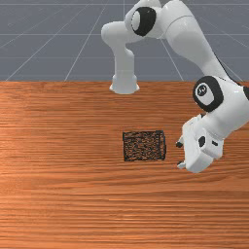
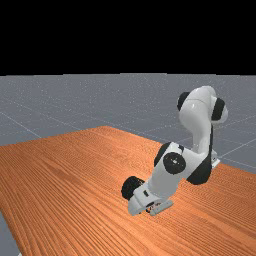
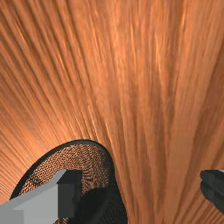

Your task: Rotate the holder till the hole upward

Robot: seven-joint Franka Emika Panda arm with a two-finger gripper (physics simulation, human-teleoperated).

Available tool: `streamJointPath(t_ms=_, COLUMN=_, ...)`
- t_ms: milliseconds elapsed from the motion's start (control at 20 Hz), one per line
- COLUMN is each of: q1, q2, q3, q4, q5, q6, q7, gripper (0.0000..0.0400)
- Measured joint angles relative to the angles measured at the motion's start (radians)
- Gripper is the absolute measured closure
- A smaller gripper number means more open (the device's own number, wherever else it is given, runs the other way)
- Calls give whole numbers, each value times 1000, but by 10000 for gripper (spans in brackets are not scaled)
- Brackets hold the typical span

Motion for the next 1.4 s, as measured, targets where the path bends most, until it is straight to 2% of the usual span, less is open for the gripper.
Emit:
streamJointPath(t_ms=100, q1=-1, q2=6, q3=0, q4=0, q5=0, q6=5, q7=1, gripper=0)
streamJointPath(t_ms=150, q1=-1, q2=8, q3=0, q4=0, q5=-1, q6=7, q7=0, gripper=157)
streamJointPath(t_ms=200, q1=2, q2=4, q3=-1, q4=-12, q5=-10, q6=16, q7=-8, gripper=252)
streamJointPath(t_ms=250, q1=0, q2=-2, q3=0, q4=-24, q5=-11, q6=26, q7=-13, gripper=310)
streamJointPath(t_ms=350, q1=-1, q2=-8, q3=-1, q4=-35, q5=-13, q6=34, q7=-17, gripper=367)
streamJointPath(t_ms=450, q1=-3, q2=-7, q3=0, q4=-31, q5=-8, q6=29, q7=-13, gripper=388)
streamJointPath(t_ms=500, q1=-16, q2=-27, q3=17, q4=-63, q5=12, q6=60, q7=-29, gripper=393)
streamJointPath(t_ms=550, q1=-49, q2=-60, q3=54, q4=-114, q5=60, q6=113, q7=-73, gripper=395)
streamJointPath(t_ms=700, q1=-82, q2=-103, q3=84, q4=-162, q5=104, q6=150, q7=-123, gripper=399)
streamJointPath(t_ms=800, q1=-56, q2=-106, q3=49, q4=-143, q5=60, q6=106, q7=-81, gripper=400)
streamJointPath(t_ms=1000, q1=-54, q2=-134, q3=44, q4=-143, q5=57, q6=82, q7=-85, gripper=400)
streamJointPath(t_ms=1100, q1=-40, q2=-126, q3=27, q4=-119, q5=34, q6=53, q7=-68, gripper=400)
streamJointPath(t_ms=1300, q1=-34, q2=-138, q3=20, q4=-130, q5=25, q6=58, q7=-58, gripper=400)
streamJointPath(t_ms=1350, q1=-30, q2=-121, q3=15, q4=-96, q5=19, q6=24, q7=-58, gripper=243)
streamJointPath(t_ms=1400, q1=-7, q2=-64, q3=-11, q4=3, q5=-13, q6=-56, q7=-38, gripper=148)
